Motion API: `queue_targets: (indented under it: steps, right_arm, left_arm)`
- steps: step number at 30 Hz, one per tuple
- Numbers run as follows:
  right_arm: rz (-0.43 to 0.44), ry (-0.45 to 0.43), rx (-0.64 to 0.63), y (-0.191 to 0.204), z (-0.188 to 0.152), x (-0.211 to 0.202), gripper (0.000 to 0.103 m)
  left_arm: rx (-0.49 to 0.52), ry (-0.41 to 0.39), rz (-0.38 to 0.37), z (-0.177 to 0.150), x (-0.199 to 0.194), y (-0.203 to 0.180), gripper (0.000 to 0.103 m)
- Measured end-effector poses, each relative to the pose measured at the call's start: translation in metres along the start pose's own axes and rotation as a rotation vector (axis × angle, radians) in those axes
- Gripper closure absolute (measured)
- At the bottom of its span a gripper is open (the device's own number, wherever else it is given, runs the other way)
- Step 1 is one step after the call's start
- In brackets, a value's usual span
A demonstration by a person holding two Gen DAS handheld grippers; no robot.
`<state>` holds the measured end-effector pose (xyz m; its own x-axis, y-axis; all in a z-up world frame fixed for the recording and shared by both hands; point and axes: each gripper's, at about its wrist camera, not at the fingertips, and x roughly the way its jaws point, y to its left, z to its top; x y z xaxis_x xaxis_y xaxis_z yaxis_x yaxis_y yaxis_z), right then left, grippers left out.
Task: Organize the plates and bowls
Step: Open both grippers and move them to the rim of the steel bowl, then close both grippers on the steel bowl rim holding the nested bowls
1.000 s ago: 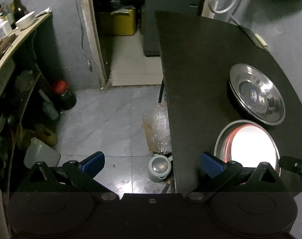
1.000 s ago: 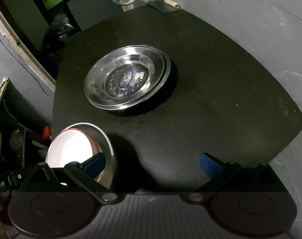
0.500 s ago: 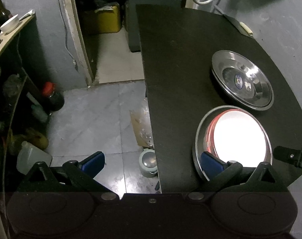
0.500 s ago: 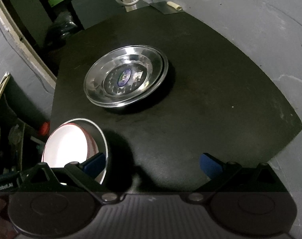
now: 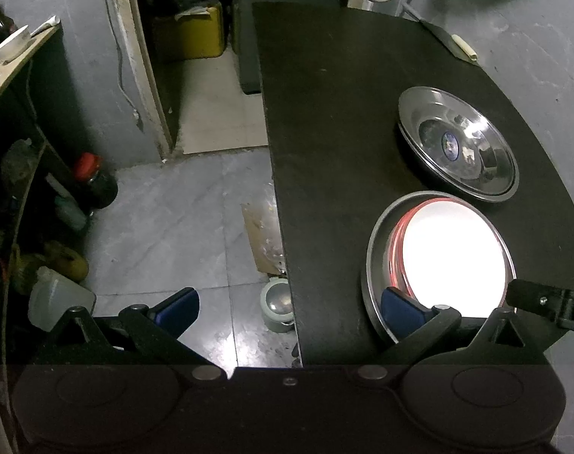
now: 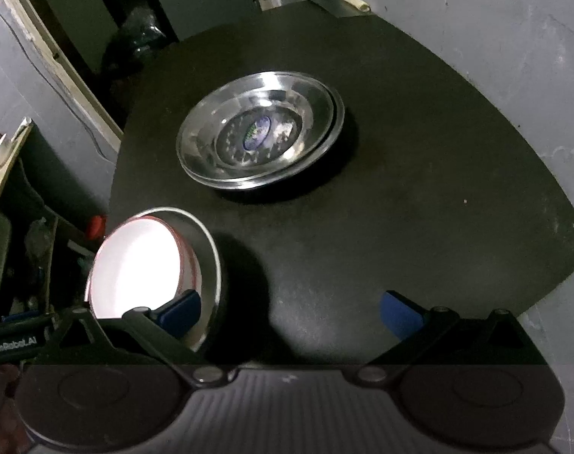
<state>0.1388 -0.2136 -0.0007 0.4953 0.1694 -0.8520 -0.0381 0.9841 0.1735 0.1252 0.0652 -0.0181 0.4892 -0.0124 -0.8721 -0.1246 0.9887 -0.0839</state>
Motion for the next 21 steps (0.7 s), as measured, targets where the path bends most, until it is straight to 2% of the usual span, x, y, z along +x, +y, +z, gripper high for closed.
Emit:
queue_targets:
  steps: [13, 21]
  right_arm:
    - [0.013, 0.034, 0.003, -0.004, -0.001, 0.007, 0.000]
    - [-0.014, 0.028, -0.088, 0.006, -0.001, 0.012, 0.000]
  left_arm:
    - [0.023, 0.016, 0.005, 0.000, 0.008, -0.004, 0.001]
    - [0.062, -0.004, 0.002, 0.001, 0.008, -0.009, 0.006]
